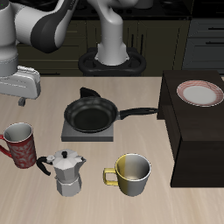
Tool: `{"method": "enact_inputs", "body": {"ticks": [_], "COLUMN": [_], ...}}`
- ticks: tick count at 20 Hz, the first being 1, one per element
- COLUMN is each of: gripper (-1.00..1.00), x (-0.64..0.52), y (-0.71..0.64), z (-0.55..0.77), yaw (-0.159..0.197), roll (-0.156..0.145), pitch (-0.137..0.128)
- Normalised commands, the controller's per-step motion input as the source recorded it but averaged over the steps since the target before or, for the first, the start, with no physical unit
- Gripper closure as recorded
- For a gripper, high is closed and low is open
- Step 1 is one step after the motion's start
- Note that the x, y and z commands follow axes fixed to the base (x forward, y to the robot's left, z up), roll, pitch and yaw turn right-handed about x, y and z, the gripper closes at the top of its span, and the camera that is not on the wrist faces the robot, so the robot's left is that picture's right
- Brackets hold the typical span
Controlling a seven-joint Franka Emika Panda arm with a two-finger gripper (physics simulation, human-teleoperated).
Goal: Place the red mug on the plate
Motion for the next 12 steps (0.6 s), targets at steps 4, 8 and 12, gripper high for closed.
{"method": "enact_inputs", "body": {"ticks": [4, 8, 12], "gripper": [-1.00, -1.00, -1.00], "x": [0.05, 0.06, 0.05], "y": [-0.03, 0.01, -0.02], "z": [-0.22, -0.25, -0.24], "yaw": [-0.030, -0.019, -0.020], "roll": [-0.020, 0.007, 0.007], "pitch": [-0.025, 0.009, 0.012]}}
